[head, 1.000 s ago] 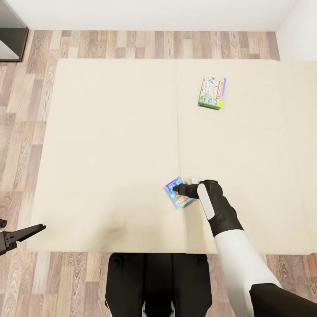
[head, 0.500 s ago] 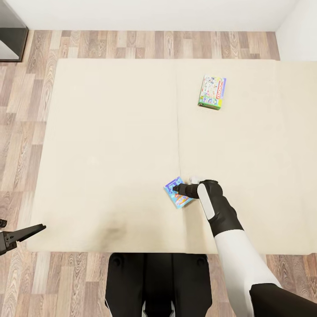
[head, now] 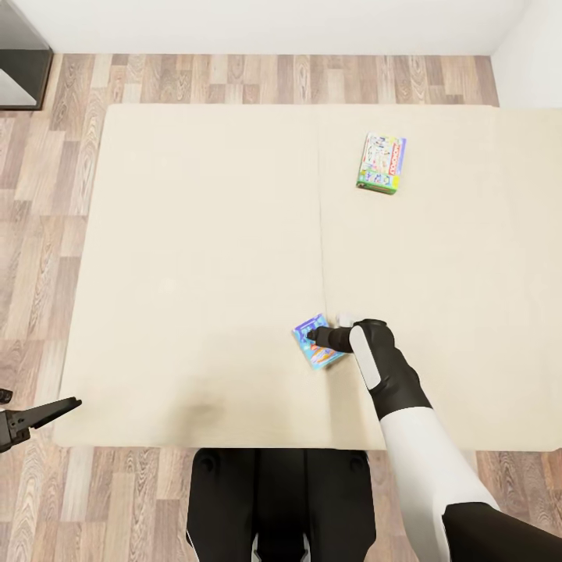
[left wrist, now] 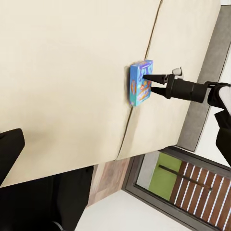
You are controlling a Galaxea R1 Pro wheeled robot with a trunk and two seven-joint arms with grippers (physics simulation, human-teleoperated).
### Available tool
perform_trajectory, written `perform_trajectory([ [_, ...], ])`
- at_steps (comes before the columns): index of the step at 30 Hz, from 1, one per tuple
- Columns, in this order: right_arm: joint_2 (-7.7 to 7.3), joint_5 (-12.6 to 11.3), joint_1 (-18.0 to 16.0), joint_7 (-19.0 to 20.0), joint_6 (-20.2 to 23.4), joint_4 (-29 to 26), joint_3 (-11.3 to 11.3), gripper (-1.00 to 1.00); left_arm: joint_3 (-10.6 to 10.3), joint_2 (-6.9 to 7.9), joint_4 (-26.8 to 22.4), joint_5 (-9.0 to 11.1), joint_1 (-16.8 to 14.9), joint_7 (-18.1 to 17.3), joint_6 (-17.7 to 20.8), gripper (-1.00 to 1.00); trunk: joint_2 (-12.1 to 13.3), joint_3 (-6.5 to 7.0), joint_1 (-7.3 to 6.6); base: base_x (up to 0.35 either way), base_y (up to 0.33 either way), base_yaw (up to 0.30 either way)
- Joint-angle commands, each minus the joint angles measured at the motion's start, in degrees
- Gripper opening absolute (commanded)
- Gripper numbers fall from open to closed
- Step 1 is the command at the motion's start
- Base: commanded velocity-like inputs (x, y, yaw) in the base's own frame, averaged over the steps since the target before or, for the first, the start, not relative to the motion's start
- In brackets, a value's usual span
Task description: Put all the toys in the child's room - the three board games (two on the bed and one on the table), the two jigsaw puzzles on the table, and the tennis ball on the table - inside the toy box on the table in the child's room.
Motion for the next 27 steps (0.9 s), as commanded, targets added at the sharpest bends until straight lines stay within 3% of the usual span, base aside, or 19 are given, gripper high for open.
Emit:
perform_trajectory([
  [1,0.05,-0.2,0.0,-0.5,-0.2,0.3,-0.1,1.0,0.0,0.01,0.0,-0.1,0.0,-0.3,0.6,1.0,-0.1,-0.06,0.05,0.0,0.024,0.0],
  [27,0.05,-0.2,0.0,-0.5,-0.2,0.3,-0.1,1.0,0.0,0.02,0.0,-0.1,0.0,-0.3,0.6,1.0,-0.1,-0.06,0.05,0.0,0.068,0.0],
])
